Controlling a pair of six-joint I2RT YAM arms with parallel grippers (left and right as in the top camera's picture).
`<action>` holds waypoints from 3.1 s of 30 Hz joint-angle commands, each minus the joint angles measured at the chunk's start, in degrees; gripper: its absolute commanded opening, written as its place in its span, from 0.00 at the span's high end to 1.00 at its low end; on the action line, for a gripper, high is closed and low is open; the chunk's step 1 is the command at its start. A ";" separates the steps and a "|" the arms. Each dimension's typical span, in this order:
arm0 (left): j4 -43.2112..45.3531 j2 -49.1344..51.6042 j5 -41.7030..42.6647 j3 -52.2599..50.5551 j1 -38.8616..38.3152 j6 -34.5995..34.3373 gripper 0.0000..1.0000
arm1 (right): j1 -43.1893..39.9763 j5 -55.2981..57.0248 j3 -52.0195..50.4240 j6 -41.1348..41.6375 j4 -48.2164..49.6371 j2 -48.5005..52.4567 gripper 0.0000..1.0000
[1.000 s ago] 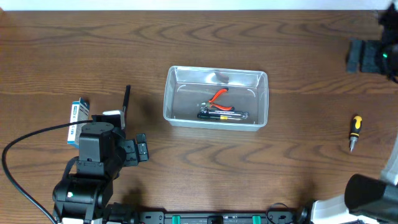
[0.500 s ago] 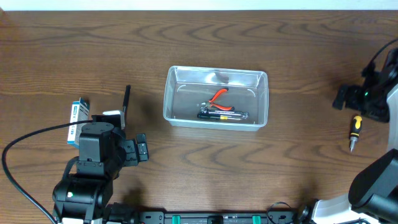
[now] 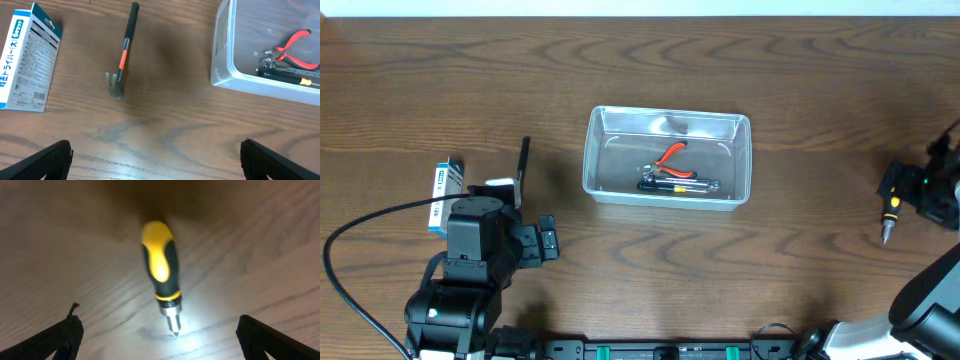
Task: Pack container
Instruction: 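Move the right gripper down onto the yellow-handled screwdriver, then grasp the yellow screwdriver handle with the right gripper and lift, then carry the yellow screwdriver into the container and release it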
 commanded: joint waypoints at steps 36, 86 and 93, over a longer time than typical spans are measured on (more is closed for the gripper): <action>-0.13 -0.04 -0.46 1.05 0.02 0.09 0.02 | -1.11 -0.04 -4.20 -0.83 9.86 12.96 0.65; -0.17 -0.04 -0.46 1.05 0.02 0.11 0.02 | 55.56 -8.63 28.30 -43.78 -6.71 9.44 0.99; -0.15 -0.04 -0.46 1.05 0.02 0.11 0.02 | 59.95 -10.58 28.30 -47.52 -6.75 16.70 0.99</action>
